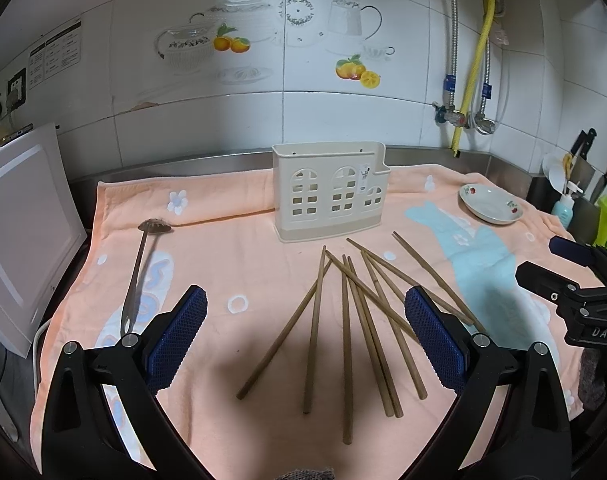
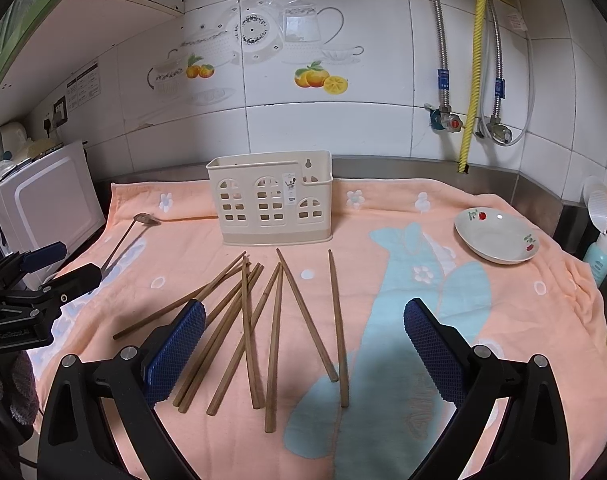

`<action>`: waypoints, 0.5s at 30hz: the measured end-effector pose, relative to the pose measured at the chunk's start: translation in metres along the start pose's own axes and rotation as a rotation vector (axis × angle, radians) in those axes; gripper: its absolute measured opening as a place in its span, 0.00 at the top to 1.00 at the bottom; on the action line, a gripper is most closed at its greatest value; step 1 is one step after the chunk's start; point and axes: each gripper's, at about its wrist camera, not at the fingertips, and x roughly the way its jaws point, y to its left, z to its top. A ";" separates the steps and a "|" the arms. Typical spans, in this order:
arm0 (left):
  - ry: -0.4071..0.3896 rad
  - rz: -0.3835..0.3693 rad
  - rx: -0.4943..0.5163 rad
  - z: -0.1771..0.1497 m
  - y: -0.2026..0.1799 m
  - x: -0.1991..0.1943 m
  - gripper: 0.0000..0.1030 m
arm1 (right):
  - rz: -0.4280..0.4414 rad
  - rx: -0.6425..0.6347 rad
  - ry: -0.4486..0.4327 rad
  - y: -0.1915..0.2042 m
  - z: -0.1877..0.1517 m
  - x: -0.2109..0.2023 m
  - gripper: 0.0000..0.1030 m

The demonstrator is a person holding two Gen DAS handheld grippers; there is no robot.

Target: Organize utensils

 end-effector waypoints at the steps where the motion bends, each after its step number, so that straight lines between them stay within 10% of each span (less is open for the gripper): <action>1: -0.001 -0.001 -0.001 0.000 0.001 0.000 0.05 | 0.000 -0.001 0.000 0.001 0.000 0.000 0.07; 15: 0.003 0.004 0.006 -0.001 -0.001 0.000 0.05 | 0.007 0.010 -0.002 0.000 -0.002 0.001 0.07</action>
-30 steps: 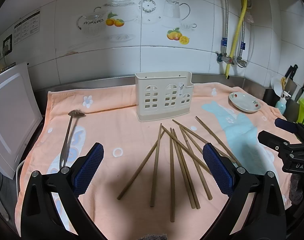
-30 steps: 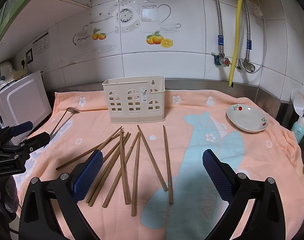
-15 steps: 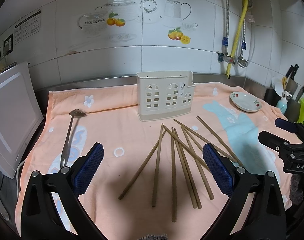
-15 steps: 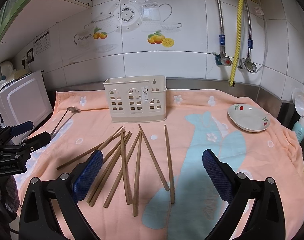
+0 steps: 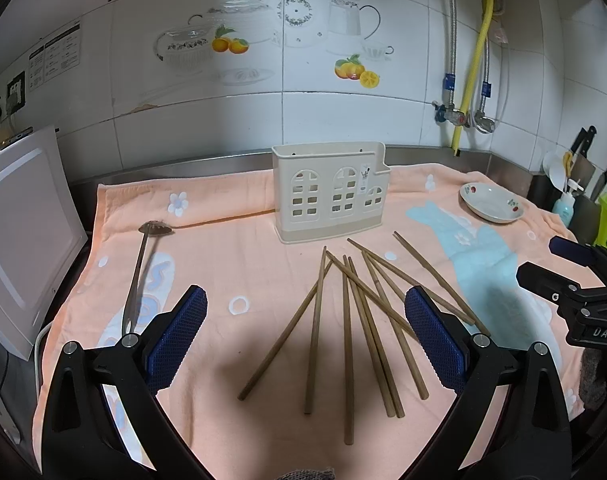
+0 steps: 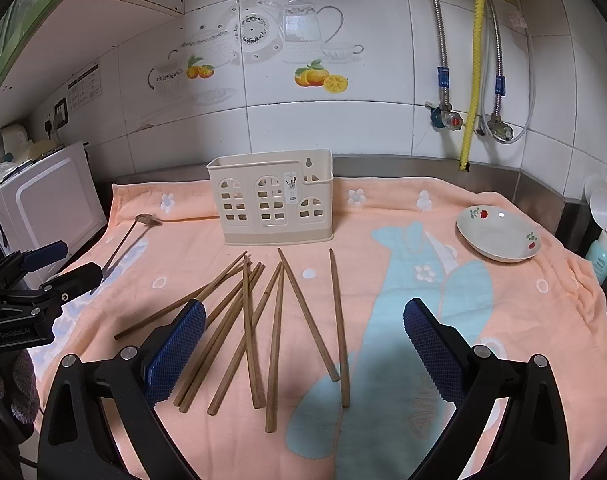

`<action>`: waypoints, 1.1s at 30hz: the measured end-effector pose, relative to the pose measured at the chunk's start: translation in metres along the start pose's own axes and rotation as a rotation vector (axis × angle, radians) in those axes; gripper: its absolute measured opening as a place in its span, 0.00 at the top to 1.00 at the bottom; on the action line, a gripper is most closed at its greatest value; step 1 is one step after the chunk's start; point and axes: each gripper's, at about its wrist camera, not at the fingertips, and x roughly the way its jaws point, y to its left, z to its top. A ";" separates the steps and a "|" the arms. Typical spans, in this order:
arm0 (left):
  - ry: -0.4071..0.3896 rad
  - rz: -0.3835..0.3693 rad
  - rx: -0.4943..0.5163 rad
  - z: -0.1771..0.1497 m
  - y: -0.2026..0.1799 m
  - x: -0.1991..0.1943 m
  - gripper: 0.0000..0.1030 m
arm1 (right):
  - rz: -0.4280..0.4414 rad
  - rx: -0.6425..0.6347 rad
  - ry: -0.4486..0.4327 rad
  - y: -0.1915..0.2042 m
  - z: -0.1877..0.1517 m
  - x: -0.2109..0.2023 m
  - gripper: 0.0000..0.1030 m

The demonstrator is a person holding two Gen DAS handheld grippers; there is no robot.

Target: Organize utensils

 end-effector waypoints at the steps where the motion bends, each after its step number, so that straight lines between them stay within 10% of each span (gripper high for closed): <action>1: 0.001 0.000 0.000 0.000 0.001 0.000 0.05 | 0.001 0.002 0.000 -0.001 0.000 0.000 0.07; 33: 0.050 0.035 -0.012 -0.005 0.009 0.024 0.05 | -0.003 0.006 0.048 -0.006 -0.005 0.018 0.08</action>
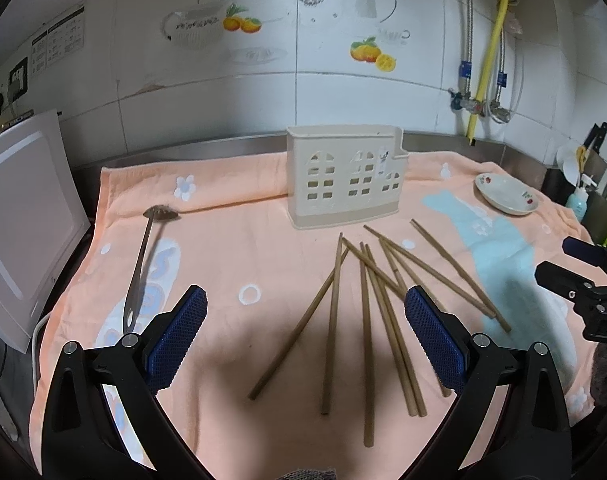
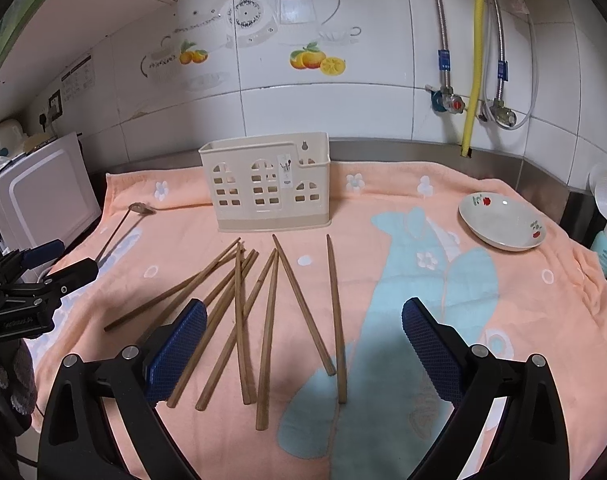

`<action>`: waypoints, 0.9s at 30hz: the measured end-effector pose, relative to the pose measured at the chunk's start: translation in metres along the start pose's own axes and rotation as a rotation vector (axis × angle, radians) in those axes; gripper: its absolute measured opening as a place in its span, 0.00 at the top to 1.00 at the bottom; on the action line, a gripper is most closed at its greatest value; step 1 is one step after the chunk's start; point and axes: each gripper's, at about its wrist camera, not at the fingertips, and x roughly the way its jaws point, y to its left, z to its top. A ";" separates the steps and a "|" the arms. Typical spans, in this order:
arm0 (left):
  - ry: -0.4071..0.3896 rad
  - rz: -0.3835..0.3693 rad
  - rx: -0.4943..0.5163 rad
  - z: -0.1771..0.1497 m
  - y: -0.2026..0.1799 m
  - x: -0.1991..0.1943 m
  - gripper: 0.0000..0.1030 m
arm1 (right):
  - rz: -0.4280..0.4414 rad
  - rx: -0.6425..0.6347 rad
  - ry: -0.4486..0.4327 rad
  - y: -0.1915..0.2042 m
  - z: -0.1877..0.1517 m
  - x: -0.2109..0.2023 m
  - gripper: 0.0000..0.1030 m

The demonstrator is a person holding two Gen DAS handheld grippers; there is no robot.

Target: Organize utensils

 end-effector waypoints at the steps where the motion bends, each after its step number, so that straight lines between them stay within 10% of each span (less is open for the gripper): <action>1: 0.006 0.003 0.000 -0.001 0.000 0.002 0.05 | -0.001 0.001 0.002 -0.001 -0.001 0.001 0.08; 27: 0.118 0.038 -0.006 -0.022 0.013 0.030 0.06 | 0.005 0.000 0.098 -0.009 -0.017 0.027 0.22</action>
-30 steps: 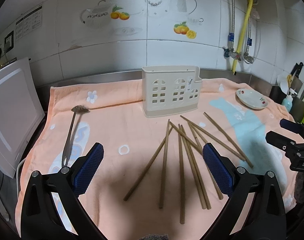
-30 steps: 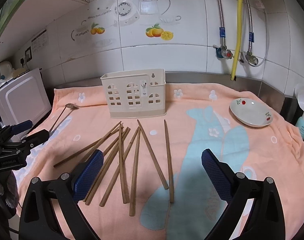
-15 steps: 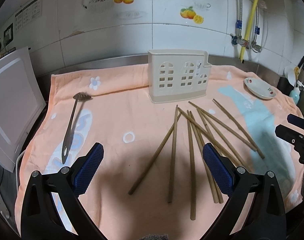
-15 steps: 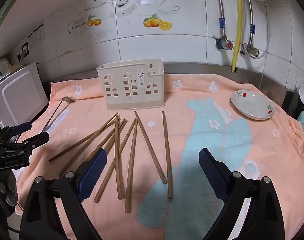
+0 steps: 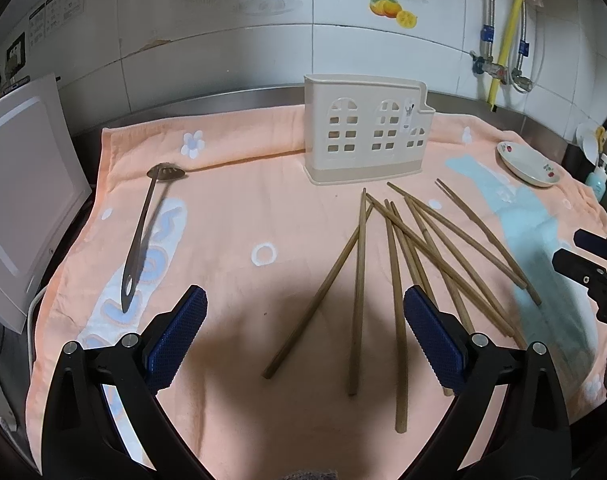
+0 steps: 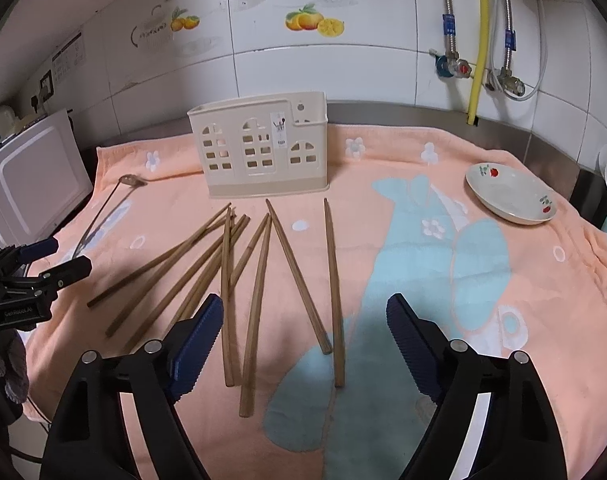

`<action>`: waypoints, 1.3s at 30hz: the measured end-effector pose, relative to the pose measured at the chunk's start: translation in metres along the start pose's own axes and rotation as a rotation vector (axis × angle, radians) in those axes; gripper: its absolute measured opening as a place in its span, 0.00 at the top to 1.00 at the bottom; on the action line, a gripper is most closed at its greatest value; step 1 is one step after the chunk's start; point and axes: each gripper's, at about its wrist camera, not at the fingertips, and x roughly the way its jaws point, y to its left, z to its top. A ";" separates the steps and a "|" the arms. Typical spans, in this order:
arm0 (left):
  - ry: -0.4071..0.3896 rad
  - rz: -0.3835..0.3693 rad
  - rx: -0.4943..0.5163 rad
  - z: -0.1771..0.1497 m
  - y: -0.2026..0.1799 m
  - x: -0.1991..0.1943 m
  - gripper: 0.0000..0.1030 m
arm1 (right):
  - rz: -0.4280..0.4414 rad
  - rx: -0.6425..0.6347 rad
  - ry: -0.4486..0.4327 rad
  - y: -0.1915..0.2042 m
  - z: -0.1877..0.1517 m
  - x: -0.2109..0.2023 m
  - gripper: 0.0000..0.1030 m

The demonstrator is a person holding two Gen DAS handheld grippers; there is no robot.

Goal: Organize utensils
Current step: 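Lower the left tool and close it on one wooden chopstick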

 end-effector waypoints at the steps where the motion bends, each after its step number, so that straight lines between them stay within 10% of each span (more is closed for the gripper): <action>1: 0.003 0.000 0.000 -0.001 0.000 0.001 0.08 | 0.000 -0.001 0.004 0.000 -0.001 0.001 0.22; 22: 0.075 -0.034 0.014 -0.002 0.004 0.029 0.27 | -0.007 -0.024 0.100 -0.018 -0.009 0.036 0.36; 39: 0.120 -0.077 0.032 0.002 0.008 0.049 0.43 | 0.023 0.017 0.156 -0.026 -0.013 0.061 0.67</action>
